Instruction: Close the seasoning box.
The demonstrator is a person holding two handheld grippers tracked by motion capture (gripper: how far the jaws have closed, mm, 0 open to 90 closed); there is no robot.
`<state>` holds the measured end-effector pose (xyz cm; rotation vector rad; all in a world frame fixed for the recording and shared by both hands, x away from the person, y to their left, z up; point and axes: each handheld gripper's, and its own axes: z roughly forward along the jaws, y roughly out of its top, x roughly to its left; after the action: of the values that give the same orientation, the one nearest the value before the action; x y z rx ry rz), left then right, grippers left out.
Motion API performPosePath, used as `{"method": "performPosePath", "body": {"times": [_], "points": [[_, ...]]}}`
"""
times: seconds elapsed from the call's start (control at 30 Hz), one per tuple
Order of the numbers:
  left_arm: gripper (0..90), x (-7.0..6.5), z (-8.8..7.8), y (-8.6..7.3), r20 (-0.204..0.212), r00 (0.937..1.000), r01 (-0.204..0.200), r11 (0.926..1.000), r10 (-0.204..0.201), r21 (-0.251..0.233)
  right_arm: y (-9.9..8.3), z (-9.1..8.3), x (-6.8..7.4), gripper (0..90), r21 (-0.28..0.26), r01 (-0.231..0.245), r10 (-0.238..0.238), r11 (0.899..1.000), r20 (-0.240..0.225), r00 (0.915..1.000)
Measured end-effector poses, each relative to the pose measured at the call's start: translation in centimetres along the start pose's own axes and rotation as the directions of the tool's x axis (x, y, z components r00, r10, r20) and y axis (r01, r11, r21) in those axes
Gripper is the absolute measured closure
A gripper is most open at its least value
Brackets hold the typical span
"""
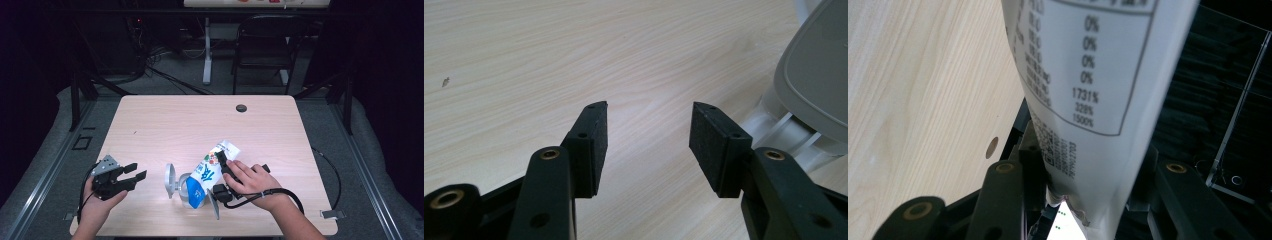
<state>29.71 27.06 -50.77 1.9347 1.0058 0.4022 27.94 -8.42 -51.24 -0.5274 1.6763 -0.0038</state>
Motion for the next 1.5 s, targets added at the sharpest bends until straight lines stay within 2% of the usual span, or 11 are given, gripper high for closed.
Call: {"method": "performPosePath", "body": {"times": [0.2, 0.23, 0.3, 0.67, 1.5], "points": [[50.3, 0.00, -0.04, 0.01, 0.001, 1.0000, 0.001, 1.0000, -0.001, 0.000, 0.12, -0.14, -0.13, 63.0, 0.015, 0.020, -0.020, 1.000, 0.010, 0.9997], [50.3, 0.00, -0.06, 0.01, -0.001, 1.0000, 0.001, 1.0000, -0.001, 0.002, 0.09, -0.07, -0.12, 63.1, 0.005, 0.024, -0.024, 1.000, 0.016, 0.9996], [50.3, 0.01, -0.04, 0.01, 0.000, 1.0000, 0.000, 1.0000, 0.000, 0.001, 0.03, 0.09, 0.10, 63.3, -0.015, -0.004, 0.004, 1.000, 0.016, 0.9999], [50.3, 0.00, -0.02, 0.00, 0.000, 1.0000, 0.001, 1.0000, -0.001, 0.001, 0.10, -0.06, -0.08, 64.5, 0.002, 0.021, -0.021, 1.000, 0.018, 0.9996], [50.3, 0.02, 0.00, -0.01, 0.000, 1.0000, 0.000, 1.0000, 0.000, 0.002, 0.05, -0.05, -0.12, 67.3, -0.016, 0.041, -0.041, 0.999, 0.024, 0.9989]]}}
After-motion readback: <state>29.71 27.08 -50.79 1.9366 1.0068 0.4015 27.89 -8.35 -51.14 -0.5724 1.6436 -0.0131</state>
